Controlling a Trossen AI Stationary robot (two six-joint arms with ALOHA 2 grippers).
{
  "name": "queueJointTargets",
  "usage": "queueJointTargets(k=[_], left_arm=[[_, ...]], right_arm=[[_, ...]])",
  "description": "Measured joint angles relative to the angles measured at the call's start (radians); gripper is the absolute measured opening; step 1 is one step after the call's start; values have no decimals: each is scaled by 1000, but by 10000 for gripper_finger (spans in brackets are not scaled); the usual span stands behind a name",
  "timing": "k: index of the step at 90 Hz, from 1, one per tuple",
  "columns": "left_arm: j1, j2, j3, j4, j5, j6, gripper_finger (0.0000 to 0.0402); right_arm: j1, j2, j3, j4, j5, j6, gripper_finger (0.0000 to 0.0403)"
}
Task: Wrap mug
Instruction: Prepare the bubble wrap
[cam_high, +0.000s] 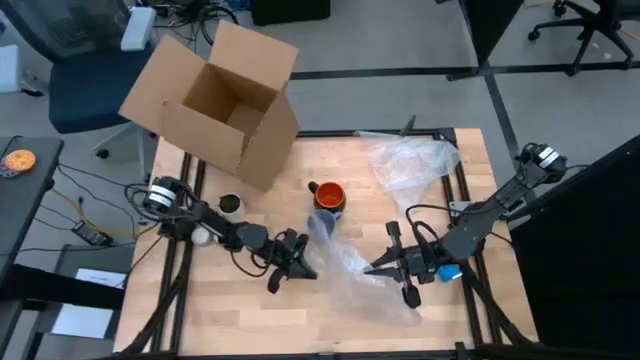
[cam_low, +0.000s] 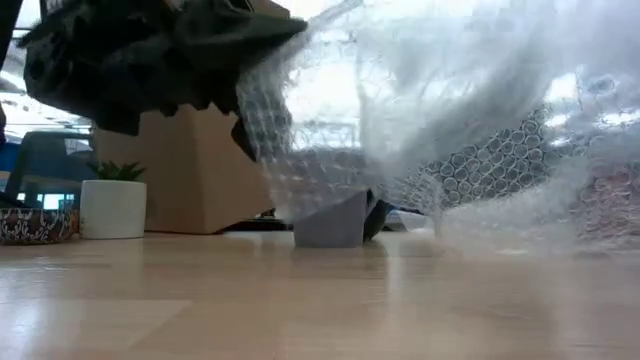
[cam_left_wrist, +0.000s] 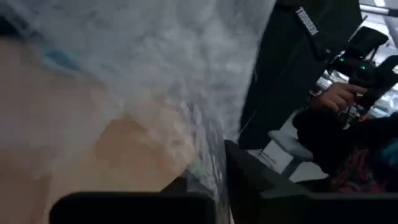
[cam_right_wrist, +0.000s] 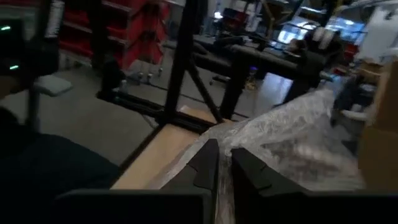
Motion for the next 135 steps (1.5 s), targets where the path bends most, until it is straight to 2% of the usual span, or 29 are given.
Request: queueJointTargets(k=[15,41,53,65,76,85,93,103,119,135], left_arm=[[-3,-161,0,-221,-34,94,0],[-52,-424,0,-647,-261,241,0],[-64,-514,20,-844,-299,257,0],[-59,-577,149,-1173,-352,310,0],[-59,-584,332,-1471,-488,419,0],[-59,-585,465,-1630,-587,502,0],[-59,-585,554,-1709,-653,567,0],[-59,-585,639,-1764,-684,624,0],[-52,-583,735,-1755,-697,724,0],[-25,-570,821,-1660,-699,855,0]], right_arm=[[0,0,0,-4,-1,23,12],[-5,0,0,-11,14,56,55],[-16,0,0,-27,21,86,73],[-33,0,0,-28,22,109,91],[-52,0,0,-34,23,140,106],[-70,0,0,-48,34,180,117],[-83,0,0,-96,35,227,125],[-95,0,0,-159,35,298,135],[-100,0,0,-182,34,343,149],[-99,0,0,-181,40,335,155]])
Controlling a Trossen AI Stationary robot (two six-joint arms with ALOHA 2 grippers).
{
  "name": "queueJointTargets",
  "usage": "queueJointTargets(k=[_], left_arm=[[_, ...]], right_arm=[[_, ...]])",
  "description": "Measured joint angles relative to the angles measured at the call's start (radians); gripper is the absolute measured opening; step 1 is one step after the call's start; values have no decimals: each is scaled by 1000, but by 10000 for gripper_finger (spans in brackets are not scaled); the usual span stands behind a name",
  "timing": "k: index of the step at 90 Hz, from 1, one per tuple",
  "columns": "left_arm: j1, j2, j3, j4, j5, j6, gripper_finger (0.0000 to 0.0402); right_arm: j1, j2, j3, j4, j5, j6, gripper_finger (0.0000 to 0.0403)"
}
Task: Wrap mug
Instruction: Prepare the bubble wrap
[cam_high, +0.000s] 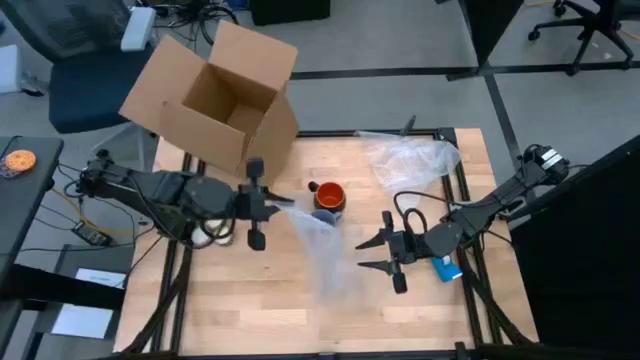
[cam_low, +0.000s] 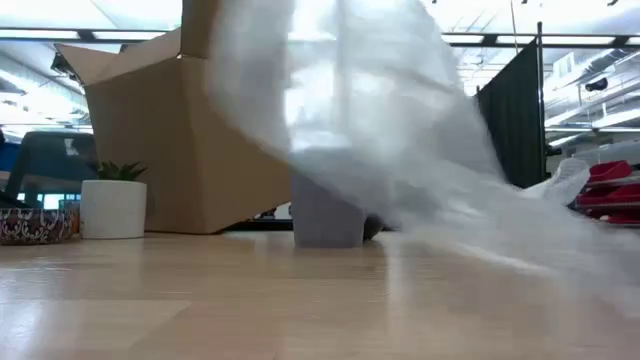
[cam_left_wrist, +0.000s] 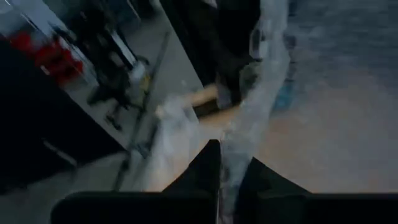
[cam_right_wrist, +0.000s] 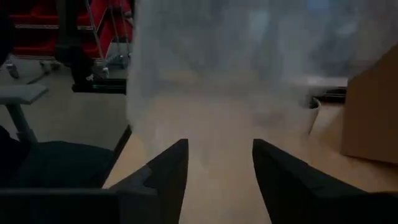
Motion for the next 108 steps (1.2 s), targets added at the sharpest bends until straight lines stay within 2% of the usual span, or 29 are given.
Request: queueJointTargets(k=[15,29,42,52,71,81,95,108], left_arm=[[66,44,76,172,36,91,0],[120,126,151,148,222,48,0],[99,187,163,119,374,10,0],[35,204,163,95,414,4,0],[-118,170,164,45,388,1,0],[-195,131,165,-93,299,-46,0],[-258,114,165,-382,153,-252,0],[-293,114,141,-623,137,-529,0]], right_arm=[[0,0,0,5,54,-25,150],[0,0,0,4,125,-29,142],[1,0,0,3,180,-47,135],[4,0,0,3,183,-64,131],[3,-1,0,3,184,-82,125],[-12,-1,0,3,184,-79,122],[-48,4,0,2,181,-41,119],[-78,42,0,9,172,-36,117]])
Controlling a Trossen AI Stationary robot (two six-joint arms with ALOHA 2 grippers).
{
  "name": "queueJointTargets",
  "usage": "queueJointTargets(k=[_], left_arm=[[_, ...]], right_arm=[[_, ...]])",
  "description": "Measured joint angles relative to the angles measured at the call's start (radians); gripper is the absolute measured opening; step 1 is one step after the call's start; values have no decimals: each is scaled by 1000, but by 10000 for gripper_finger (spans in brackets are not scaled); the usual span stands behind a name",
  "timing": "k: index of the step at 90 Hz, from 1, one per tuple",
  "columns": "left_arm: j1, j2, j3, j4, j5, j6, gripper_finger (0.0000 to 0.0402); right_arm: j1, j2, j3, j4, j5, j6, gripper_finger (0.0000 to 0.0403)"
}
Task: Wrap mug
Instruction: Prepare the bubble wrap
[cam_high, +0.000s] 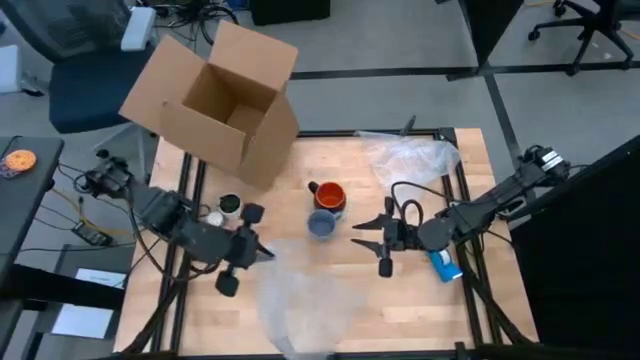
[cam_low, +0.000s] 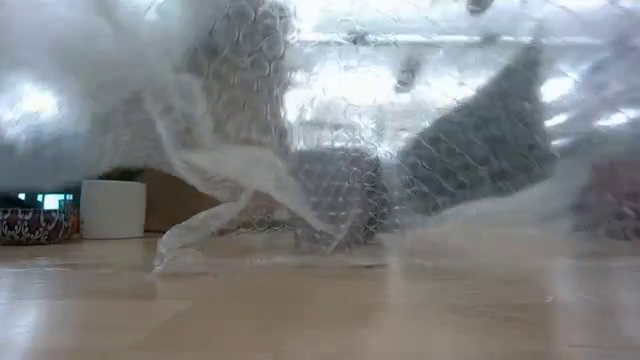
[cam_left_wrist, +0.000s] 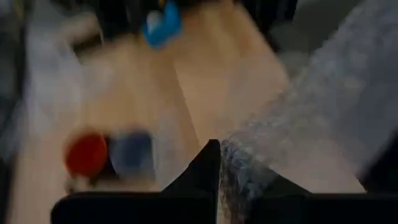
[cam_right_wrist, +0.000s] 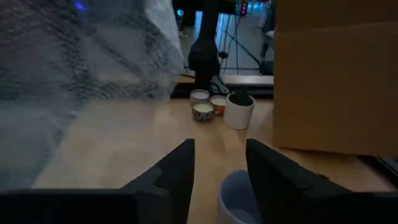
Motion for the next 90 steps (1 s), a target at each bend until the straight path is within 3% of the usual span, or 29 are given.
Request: queueJointTargets(k=[14,36,61,90], left_arm=[[-27,2,-95,-182,7,-287,0],[-54,2,-303,-243,59,-570,0],[-55,2,-486,-242,65,-698,0],[-54,2,-519,-243,45,-719,0]], right_arm=[[-41,71,0,62,-34,-2,117],[-135,210,0,232,-344,-44,111],[-228,410,8,389,-673,0,94],[-248,534,100,405,-880,12,53]])
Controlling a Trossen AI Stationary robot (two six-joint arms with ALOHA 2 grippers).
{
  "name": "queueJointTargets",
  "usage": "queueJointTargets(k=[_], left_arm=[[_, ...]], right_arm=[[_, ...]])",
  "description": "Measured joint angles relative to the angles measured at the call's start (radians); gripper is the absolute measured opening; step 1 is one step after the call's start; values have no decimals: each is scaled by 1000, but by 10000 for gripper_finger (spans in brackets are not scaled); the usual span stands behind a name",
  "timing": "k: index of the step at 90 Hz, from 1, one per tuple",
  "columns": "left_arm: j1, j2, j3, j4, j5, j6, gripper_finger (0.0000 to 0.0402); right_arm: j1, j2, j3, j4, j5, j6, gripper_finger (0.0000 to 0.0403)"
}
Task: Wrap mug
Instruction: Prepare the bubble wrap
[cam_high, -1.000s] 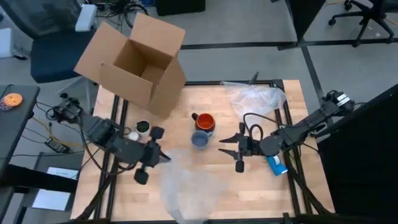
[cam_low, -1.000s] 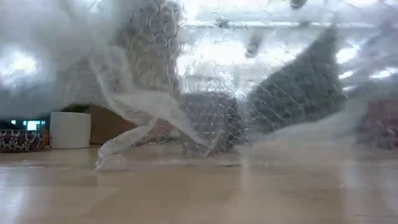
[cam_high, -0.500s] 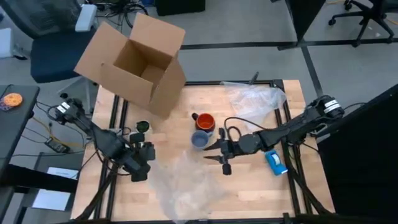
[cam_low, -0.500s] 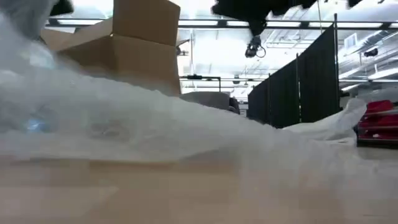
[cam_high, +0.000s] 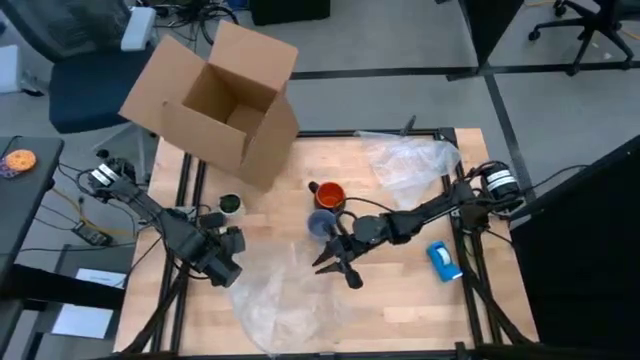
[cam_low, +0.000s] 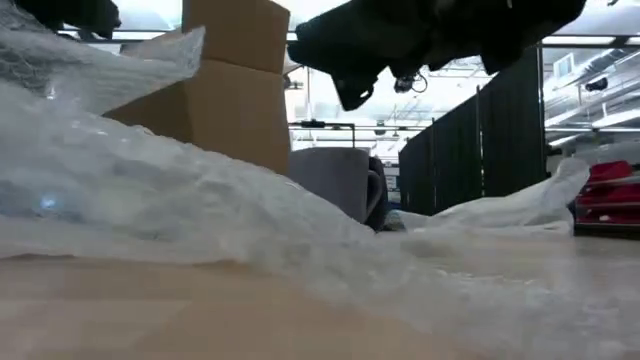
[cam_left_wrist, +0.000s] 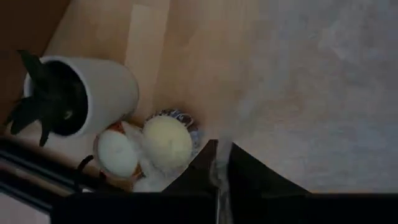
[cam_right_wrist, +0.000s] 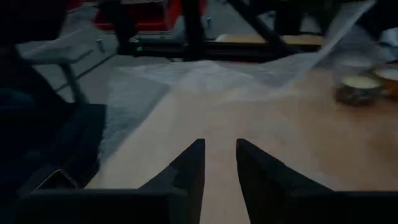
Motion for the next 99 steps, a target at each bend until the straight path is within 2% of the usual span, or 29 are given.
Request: queueJointTargets(k=[14,27,53,70,92,99], left_arm=[[21,0,62,20,-63,96,0],[50,0,126,99,-125,229,0],[77,0,167,252,-157,460,0],[82,0,167,277,-157,516,0],[83,0,167,307,-157,605,0],[83,0,166,319,-157,622,0]], right_arm=[[2,29,8,-7,-91,16,21],[7,29,8,-55,-101,78,3],[48,29,8,-129,5,207,1],[68,30,7,-150,121,358,0],[72,30,7,-162,156,569,0],[87,30,7,-164,200,618,0]])
